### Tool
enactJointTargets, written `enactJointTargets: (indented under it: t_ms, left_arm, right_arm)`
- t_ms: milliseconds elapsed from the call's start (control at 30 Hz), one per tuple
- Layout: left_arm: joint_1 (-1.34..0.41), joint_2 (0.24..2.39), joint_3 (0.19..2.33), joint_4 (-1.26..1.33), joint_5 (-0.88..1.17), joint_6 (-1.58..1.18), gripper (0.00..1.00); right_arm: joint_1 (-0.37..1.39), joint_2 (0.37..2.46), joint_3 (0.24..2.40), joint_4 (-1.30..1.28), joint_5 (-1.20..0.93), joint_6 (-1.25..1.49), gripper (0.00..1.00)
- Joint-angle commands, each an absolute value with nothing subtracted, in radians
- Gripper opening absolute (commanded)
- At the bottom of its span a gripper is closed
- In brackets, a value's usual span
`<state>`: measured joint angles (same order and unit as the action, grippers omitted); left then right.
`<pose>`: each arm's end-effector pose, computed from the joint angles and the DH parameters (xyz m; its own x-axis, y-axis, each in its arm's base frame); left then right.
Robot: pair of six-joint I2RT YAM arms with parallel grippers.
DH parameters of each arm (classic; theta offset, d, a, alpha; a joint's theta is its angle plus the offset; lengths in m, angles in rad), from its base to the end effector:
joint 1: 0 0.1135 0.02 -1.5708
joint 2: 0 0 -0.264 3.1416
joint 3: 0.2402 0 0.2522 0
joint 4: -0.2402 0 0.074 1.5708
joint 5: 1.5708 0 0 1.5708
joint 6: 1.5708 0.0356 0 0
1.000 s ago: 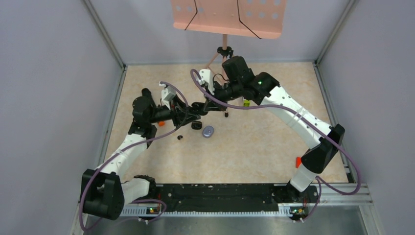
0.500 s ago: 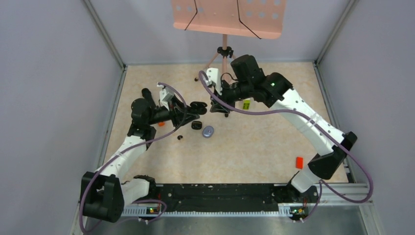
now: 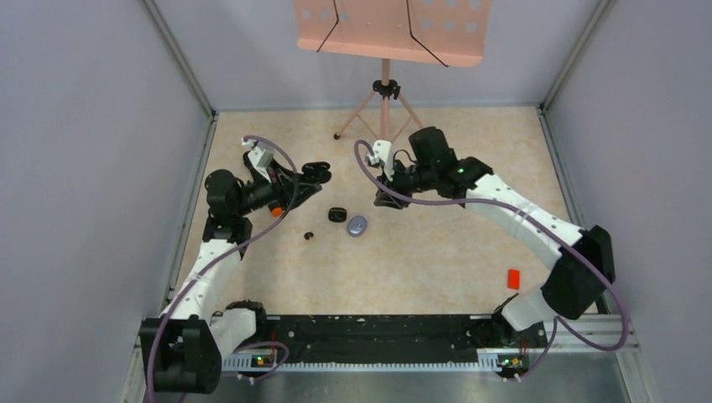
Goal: Insert the wireless bluetooth earbuds into the charging case
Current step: Insert the right earbud into the right side groove of the charging case, then pick up the left earbud from the center of the board.
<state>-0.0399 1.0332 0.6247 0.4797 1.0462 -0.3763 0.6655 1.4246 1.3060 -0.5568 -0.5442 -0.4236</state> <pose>0.2236 -0.0398 0.3045 -0.2582 -0.1739 -0.9503 0.8470 0.4324 -0.3093 0.2351 0.2080 0.3400 -0.1006 -0.5260 -0.8445 -0.9735 0.2274 -0.0257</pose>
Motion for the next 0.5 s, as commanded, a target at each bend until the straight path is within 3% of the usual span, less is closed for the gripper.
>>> enactJointTargets:
  t_ms: [0, 467]
  left_arm:
    - [0.026, 0.984, 0.686, 0.345, 0.959, -0.337, 0.0]
    - [0.207, 0.965, 0.737, 0.183, 0.748, -0.328, 0.0]
  right_arm:
    - [0.691, 1.531, 1.299, -0.341, -0.62, -0.418, 0.25]
    - [0.911, 1.895, 1.408, -0.114, -0.529, -0.326, 0.25]
